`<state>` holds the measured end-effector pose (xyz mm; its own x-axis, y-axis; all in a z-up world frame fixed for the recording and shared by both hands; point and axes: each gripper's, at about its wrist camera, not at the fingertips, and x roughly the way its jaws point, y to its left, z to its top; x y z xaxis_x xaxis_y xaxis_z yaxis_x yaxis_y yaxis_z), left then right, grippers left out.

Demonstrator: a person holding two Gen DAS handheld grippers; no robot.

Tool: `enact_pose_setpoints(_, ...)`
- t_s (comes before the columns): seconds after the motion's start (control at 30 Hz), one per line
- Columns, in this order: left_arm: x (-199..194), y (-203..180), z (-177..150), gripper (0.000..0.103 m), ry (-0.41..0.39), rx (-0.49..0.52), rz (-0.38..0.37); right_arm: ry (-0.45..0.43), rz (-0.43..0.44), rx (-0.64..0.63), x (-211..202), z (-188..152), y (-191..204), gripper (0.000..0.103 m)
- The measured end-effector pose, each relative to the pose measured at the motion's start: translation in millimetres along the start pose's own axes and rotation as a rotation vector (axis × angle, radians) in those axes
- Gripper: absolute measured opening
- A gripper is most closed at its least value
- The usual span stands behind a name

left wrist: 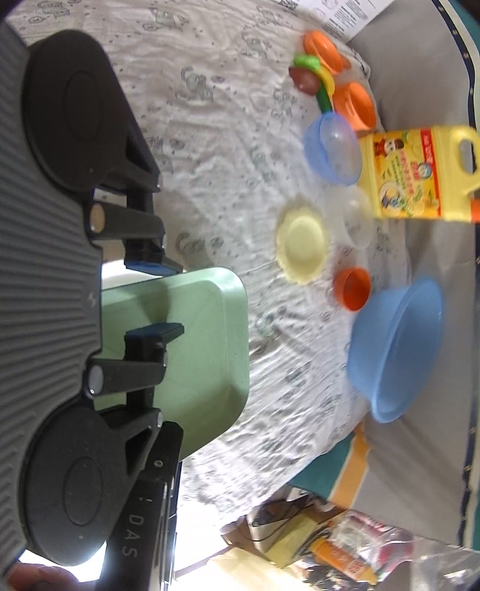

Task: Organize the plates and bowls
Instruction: 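Lift the green tray with both tools and carry it over the white plate, then lower the green tray into the white plate and open both tools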

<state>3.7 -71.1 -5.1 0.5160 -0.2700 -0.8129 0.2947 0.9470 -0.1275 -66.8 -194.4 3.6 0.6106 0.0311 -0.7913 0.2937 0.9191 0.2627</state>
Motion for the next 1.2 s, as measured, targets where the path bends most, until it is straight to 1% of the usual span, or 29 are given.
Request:
enact_pose_setpoints(0.17,17,-6,-5,0.028,0.048,0.018,0.005,0.035,-0.007,0.022,10,-7,-13,0.032)
enact_pose_setpoints(0.23,22,-7,-6,0.028,0.061,0.024,0.009,0.049,-0.012,0.023,16,-9,-12,0.032)
enact_pose_setpoints(0.6,39,-13,-10,0.029,0.090,0.070,0.027,0.078,-0.031,0.009,36,-13,-14,0.032)
enact_pose_setpoints(0.67,40,-15,-11,0.033,0.094,0.086,0.029,0.079,-0.032,0.001,35,-14,-13,0.035)
enact_pose_setpoints(0.7,39,-16,-11,0.044,0.092,0.094,0.026,0.075,-0.030,0.000,34,-14,-13,0.035)
enact_pose_setpoints(0.73,36,-17,-12,0.063,0.082,0.101,0.027,0.067,-0.025,-0.004,32,-13,-13,0.037)
enact_pose_setpoints(0.77,32,-17,-12,0.068,0.065,0.107,0.047,0.058,-0.025,-0.006,30,-13,-12,0.040)
enact_pose_setpoints(0.83,26,-16,-10,0.088,0.032,0.117,0.097,0.038,-0.039,-0.003,24,-9,-14,0.052)
enact_pose_setpoints(0.87,24,-13,-8,0.092,0.020,0.110,0.113,0.027,-0.048,0.004,22,-7,-15,0.067)
enact_pose_setpoints(0.9,22,-9,-5,0.101,0.012,0.093,0.118,0.011,-0.061,0.015,19,-5,-17,0.084)
enact_pose_setpoints(0.93,20,-3,-3,0.103,0.006,0.070,0.110,-0.006,-0.068,0.023,16,-4,-19,0.090)
enact_pose_setpoints(0.97,18,2,-1,0.103,0.004,0.046,0.097,-0.020,-0.066,0.027,14,-3,-20,0.093)
enact_pose_setpoints(1.03,16,11,2,0.103,0.003,0.009,0.086,-0.034,-0.072,0.030,11,0,-21,0.095)
enact_pose_setpoints(1.1,15,17,3,0.103,0.001,-0.009,0.092,-0.036,-0.081,0.031,11,2,-21,0.100)
enact_pose_setpoints(1.2,15,24,2,0.103,-0.001,-0.028,0.099,-0.035,-0.086,0.033,12,3,-19,0.102)
